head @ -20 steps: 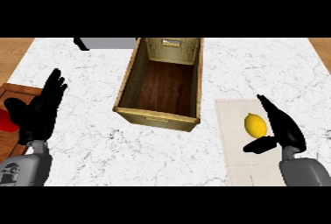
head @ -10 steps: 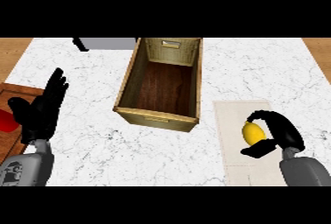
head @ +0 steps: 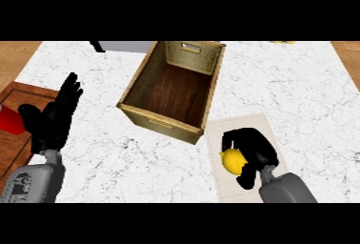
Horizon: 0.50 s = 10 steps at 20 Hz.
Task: Pick the lemon from the placemat and place it in the basket
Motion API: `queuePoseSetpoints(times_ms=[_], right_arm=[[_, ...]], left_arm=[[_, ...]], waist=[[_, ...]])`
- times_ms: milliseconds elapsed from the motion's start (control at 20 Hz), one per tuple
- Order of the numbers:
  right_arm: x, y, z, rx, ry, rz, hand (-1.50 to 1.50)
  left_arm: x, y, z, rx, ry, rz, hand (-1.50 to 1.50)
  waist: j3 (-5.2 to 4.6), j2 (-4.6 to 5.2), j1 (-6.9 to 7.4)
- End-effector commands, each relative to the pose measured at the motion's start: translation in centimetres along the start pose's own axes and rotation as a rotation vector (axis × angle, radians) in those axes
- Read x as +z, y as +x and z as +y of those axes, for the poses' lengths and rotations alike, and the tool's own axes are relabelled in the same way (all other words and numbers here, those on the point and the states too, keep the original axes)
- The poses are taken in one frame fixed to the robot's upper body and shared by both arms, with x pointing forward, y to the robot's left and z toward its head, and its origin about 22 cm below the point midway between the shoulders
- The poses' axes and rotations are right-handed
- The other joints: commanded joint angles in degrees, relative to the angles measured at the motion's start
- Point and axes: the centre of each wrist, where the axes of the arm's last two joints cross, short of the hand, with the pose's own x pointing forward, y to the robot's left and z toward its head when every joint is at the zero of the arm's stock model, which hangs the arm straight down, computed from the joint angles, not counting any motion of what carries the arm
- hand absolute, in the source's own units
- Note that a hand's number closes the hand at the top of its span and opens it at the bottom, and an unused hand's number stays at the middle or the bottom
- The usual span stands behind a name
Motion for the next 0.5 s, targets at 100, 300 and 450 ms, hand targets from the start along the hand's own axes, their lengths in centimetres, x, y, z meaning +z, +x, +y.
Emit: queuePoseSetpoints(times_ms=[100, 300, 450], right_arm=[[1.8, 10.0, 6.7, -0.117, 0.143, -0.216, 1.5], [4.5, 13.1, 7.9, -0.293, 0.075, -0.269, 1.5], [7.1, 15.9, 8.5, -0.422, -0.015, -0.373, 1.5]], left_arm=[[-0.3, 0.3, -1.0, -0.004, -0.032, -0.015, 0.0], [-0.6, 0.5, -0.6, -0.005, -0.018, -0.004, 0.0], [-0.5, 0.3, -0.6, -0.005, -0.018, 0.007, 0.0]], waist=[[2.79, 1.64, 2.47], [2.95, 1.53, 1.39], [2.93, 1.27, 1.0]])
